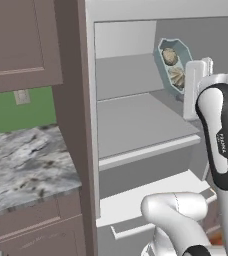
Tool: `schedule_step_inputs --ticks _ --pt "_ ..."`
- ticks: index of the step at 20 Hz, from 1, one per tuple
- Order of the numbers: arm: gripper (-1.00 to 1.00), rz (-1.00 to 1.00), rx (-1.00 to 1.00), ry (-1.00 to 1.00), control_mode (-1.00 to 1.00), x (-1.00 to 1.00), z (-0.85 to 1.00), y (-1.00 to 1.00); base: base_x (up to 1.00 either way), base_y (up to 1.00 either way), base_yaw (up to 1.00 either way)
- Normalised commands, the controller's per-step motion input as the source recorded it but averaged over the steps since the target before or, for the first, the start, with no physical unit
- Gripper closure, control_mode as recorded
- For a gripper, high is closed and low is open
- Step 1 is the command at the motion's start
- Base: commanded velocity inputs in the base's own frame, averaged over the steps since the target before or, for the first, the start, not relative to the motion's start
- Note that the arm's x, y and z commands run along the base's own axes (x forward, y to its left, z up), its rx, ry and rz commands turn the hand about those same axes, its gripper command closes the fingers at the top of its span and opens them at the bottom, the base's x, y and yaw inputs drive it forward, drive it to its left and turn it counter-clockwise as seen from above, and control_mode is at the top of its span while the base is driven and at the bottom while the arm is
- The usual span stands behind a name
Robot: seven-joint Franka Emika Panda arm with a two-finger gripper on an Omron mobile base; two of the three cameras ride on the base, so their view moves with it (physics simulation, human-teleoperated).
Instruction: Place two dumplings into each of the tupperware containers and then place the containers in the fridge.
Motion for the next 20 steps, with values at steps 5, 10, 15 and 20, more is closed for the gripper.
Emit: schedule_step_inputs --ticks 5,10,15,20 --pt "1.00 0.01 -0.01 0.12 -1.00 0.75 0.08 0.00 0.00 0.00 0.00" --pt "1.00 0.04 -0.03 0.10 -1.00 0.89 -0.07 0.02 0.00 0.00 0.00" --pt "1.00 0.03 -0.09 0.00 -1.00 0.73 -0.56 0.17 0.00 0.00 0.00" --pt "1.00 0.02 -0.01 0.00 -1.00 0.36 -0.12 0.02 0.00 0.00 0.00"
